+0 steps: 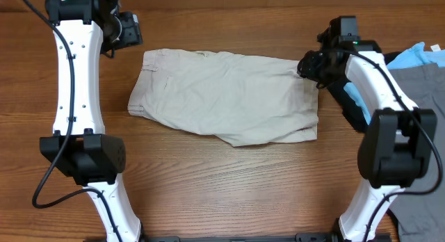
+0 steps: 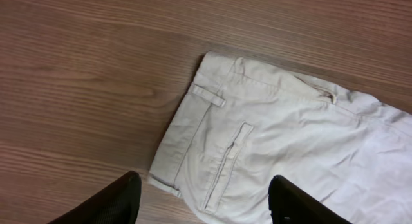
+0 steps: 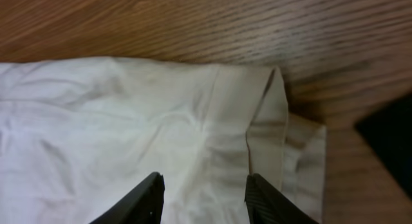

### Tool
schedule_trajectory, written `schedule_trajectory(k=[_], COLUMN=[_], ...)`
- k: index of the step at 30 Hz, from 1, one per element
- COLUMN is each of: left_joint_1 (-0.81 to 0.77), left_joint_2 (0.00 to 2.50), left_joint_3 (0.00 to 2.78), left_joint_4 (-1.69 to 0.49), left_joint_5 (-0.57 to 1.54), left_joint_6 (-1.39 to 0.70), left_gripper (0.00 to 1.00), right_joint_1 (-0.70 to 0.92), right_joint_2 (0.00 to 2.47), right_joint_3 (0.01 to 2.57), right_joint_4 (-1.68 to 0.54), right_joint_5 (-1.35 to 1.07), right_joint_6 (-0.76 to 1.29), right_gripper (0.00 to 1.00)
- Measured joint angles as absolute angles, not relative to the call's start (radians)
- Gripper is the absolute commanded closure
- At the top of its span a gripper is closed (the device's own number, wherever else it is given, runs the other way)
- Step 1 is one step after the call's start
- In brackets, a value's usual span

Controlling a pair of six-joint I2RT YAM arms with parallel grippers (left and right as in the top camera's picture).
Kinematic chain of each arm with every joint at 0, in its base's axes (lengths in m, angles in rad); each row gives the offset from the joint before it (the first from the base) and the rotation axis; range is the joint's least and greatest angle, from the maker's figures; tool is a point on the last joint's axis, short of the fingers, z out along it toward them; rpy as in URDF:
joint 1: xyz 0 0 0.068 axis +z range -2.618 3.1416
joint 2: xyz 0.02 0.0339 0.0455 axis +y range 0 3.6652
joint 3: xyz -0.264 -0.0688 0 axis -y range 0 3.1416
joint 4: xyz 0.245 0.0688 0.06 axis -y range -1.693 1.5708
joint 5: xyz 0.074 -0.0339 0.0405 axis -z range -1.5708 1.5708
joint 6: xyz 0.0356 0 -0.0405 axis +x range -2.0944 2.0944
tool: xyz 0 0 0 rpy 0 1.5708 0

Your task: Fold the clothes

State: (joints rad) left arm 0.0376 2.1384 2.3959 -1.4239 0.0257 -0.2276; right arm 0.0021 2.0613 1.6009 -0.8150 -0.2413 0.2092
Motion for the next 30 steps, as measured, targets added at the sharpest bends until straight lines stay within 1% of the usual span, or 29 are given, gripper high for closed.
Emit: schedule_trajectory(k=[4, 16, 17, 18, 20, 22, 23, 24, 27, 29, 30], left_joint_1=[0.047, 0.047, 0.047, 0.047, 0.047, 0.047, 0.047, 0.047, 0.047, 0.047, 0.047], left_joint_2=[2.138, 2.138, 2.138, 2.138, 2.138, 2.138, 2.138, 2.138, 2.138, 2.138, 2.138], left_joint_3=[2.396, 2.396, 2.396, 2.396, 2.396, 2.396, 2.396, 2.396, 2.396, 2.396, 2.396], left_joint_4=[-1.433, -1.452, -1.453, -1.456, -1.463, -1.464, -1.465, -1.466, -1.467, -1.467, -1.467], left_joint_5=[0.025, 0.024, 0.024, 0.024, 0.024, 0.024, 0.024, 0.024, 0.024, 0.024, 0.024], left_joint_6=[-0.224, -0.18, -0.179, -0.179, -0.179, -0.179, -0.179, -0.179, -0.179, -0.179, -0.179], left_gripper=[0.32, 0.29, 0.29, 0.29, 0.29, 0.28, 0.28, 0.28, 0.28, 0.28, 0.28], right_joint_1=[-0.004, -0.006, -0.006, -0.006, -0.006, -0.006, -0.006, -0.006, -0.007, -0.008, -0.008], right_joint_2=[2.109, 2.163, 2.169, 2.17, 2.172, 2.172, 2.172, 2.172, 2.172, 2.172, 2.172], right_joint_3=[1.598, 1.595, 1.595, 1.595, 1.594, 1.594, 1.594, 1.594, 1.594, 1.594, 1.594], right_joint_4=[-0.78, -0.668, -0.658, -0.658, -0.645, -0.638, -0.636, -0.636, -0.635, -0.635, -0.633], right_joint_5=[-0.263, -0.274, -0.273, -0.274, -0.277, -0.284, -0.29, -0.297, -0.317, -0.325, -0.328], right_joint_6=[0.208, 0.209, 0.209, 0.209, 0.212, 0.212, 0.212, 0.21, 0.207, 0.205, 0.206], right_gripper=[0.41, 0.4, 0.41, 0.44, 0.55, 0.63, 0.66, 0.67, 0.66, 0.55, 0.51])
